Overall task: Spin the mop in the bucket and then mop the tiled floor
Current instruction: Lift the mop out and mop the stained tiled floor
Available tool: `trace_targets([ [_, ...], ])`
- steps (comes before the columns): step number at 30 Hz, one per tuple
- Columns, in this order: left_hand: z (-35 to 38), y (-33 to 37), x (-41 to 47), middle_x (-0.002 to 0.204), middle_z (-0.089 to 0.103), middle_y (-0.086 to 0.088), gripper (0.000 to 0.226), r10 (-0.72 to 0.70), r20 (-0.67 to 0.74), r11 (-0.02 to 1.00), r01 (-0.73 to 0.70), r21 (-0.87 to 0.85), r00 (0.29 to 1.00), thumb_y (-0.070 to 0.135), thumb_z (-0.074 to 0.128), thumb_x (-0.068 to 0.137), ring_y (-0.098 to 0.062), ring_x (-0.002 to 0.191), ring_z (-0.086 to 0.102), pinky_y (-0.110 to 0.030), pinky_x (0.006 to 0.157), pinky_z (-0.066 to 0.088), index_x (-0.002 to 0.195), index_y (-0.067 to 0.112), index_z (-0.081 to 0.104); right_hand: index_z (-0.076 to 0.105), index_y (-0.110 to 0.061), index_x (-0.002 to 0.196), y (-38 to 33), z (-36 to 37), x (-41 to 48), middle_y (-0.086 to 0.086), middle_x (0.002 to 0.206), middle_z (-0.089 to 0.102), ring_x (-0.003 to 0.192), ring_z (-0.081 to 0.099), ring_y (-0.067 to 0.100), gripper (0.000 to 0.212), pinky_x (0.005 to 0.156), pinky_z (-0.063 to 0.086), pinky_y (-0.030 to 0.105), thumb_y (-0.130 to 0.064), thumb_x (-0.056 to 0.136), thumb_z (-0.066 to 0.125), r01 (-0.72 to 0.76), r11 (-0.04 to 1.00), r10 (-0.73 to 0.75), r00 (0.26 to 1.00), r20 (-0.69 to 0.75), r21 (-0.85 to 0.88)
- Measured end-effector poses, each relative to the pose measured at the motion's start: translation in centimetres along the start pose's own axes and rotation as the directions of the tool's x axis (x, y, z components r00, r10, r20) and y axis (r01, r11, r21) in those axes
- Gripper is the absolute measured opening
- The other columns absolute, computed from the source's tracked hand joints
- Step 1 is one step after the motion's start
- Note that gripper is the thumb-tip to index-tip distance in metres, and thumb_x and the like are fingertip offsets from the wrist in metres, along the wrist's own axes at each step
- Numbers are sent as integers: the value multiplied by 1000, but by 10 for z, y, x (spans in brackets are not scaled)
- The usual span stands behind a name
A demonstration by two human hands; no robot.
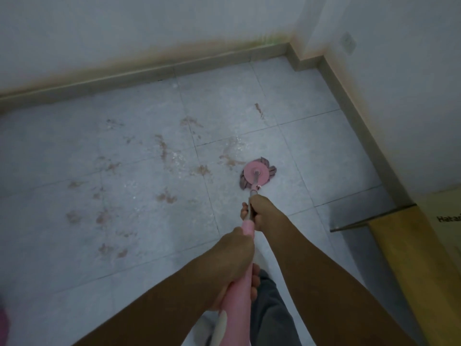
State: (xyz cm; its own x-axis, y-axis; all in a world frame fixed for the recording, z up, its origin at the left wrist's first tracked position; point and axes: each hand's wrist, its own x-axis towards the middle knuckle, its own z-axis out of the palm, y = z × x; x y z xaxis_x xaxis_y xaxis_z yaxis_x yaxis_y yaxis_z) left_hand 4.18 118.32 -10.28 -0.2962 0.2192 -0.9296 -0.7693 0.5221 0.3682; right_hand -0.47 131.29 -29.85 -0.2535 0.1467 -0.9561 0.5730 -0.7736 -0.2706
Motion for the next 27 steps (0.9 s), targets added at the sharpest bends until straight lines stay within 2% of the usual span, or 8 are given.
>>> trace_targets([
  [1,0,4,2,86,57,-13,52,-37,40,997,40,-66,999,45,33,104,-20,61,51,-35,64,53,117,1,56,47,-5,99,-4,0,7,7,69,46,51,39,12,25,33,36,12,-27,104,37,31,1000,-31,1000,7,-1],
  [3,1,12,16,76,59,-12,43,-99,150,981,122,-152,984,51,40,101,-19,52,54,-29,50,53,104,12,58,46,-7,84,-20,0,26,5,63,43,46,37,11,30,33,33,12,-28,105,37,62,998,-62,998,-19,6],
  [6,1,41,43,77,59,-14,19,-62,197,947,120,-298,978,47,49,99,-19,49,57,-27,45,51,103,30,56,43,-9,80,-64,7,62,5,62,43,42,35,12,26,33,32,14,-17,103,35,116,993,-118,992,-39,-33],
  [9,4,81,87,79,57,-14,30,-40,187,896,118,-428,982,48,51,98,-19,48,56,-26,43,51,111,23,57,43,-8,78,-121,24,94,6,61,43,41,34,12,28,32,32,14,-15,103,34,149,987,-152,988,-35,-62],
  [15,5,178,171,76,56,-13,35,16,139,891,49,-452,990,47,46,101,-16,43,52,-20,37,47,115,16,54,42,-9,75,-236,70,165,4,58,41,34,33,10,41,32,31,13,-38,103,41,199,973,-203,979,-18,-118],
  [19,4,231,208,69,53,-11,37,30,129,887,34,-460,991,43,44,102,-15,41,48,-16,35,44,94,10,57,39,-11,71,-290,95,185,2,56,38,30,32,8,45,31,29,11,-40,105,36,226,956,-224,974,33,-188],
  [23,5,259,224,67,51,-10,32,37,125,894,23,-448,992,38,45,102,-14,34,46,-15,33,42,90,9,54,41,-11,77,-317,108,194,0,57,35,28,31,7,36,31,28,11,-34,105,35,243,947,-237,970,55,-208],
  [27,14,249,207,67,52,-10,30,28,99,897,19,-441,995,39,46,101,-14,37,47,-15,33,43,89,13,54,41,-11,78,-306,102,184,0,55,36,28,31,7,40,32,29,11,-41,104,35,206,943,-196,978,65,-262],
])
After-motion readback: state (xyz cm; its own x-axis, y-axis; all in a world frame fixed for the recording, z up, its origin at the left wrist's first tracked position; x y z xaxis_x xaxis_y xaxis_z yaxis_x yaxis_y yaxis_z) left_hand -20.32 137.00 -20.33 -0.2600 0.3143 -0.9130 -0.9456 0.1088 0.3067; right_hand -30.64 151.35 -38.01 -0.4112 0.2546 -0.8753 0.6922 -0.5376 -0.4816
